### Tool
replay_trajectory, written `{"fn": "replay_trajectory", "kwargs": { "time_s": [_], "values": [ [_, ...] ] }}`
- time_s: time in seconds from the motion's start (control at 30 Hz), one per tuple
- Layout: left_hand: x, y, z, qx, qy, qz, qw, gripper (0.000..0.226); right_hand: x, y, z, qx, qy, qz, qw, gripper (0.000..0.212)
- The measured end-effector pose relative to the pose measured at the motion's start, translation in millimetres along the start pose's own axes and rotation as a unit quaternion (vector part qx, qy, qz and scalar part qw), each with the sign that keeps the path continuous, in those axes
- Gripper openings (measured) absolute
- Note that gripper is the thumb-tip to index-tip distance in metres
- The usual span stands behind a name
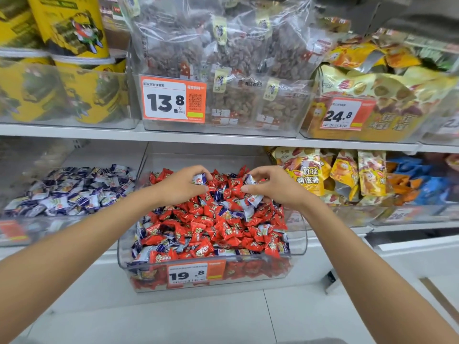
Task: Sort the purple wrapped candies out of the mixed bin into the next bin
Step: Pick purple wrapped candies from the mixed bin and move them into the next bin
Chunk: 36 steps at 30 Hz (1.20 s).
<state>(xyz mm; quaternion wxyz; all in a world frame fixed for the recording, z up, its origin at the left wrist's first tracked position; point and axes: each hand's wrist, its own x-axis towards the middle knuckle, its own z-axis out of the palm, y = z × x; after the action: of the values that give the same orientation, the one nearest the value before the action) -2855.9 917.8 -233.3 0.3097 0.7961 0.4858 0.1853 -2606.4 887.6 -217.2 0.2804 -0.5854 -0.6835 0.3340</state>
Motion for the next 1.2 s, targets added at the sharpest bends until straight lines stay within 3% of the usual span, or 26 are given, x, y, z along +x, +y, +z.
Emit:
{"fn": "replay_trajectory", "kwargs": {
  "time_s": [0.23,0.37,0.57,0.73,0.87,1.0,1.1,1.2],
  "values": [
    [5,8,10,-0.033,-0.027,0.002,0.999,0.017,-5,12,-10,0.09,-0.017,0.024,0.996,0.023],
    [16,24,33,-0.044,-0.062,0.03,0.997,0.04,-10,19,-10,0.044,-0.015,-0.003,0.999,0.02],
    [33,33,55,0.038,-0.141,0.049,0.988,0.024,-17,26,-17,0.03,0.023,-0.002,0.999,0.016],
    [25,31,34,0.028,-0.09,0.036,0.995,0.025,-21,24,-14,0.019,0.052,-0.013,0.998,0.01],
    [18,13,24,-0.035,-0.031,-0.033,0.998,0.028,-21,15,-6,-0.012,0.008,0.002,1.0,0.032],
    [6,4,11,-0.108,-0.019,-0.074,0.991,0.029,-19,6,0,-0.004,0.011,0.014,1.0,0.009],
    [0,-6,1,-0.136,-0.022,-0.064,0.988,0.027,-9,6,7,-0.101,-0.001,-0.003,0.995,0.009],
    [-2,-10,1,-0.137,-0.029,-0.063,0.988,0.018,6,8,21,-0.242,-0.099,0.01,0.965,0.028]
  ]
}}
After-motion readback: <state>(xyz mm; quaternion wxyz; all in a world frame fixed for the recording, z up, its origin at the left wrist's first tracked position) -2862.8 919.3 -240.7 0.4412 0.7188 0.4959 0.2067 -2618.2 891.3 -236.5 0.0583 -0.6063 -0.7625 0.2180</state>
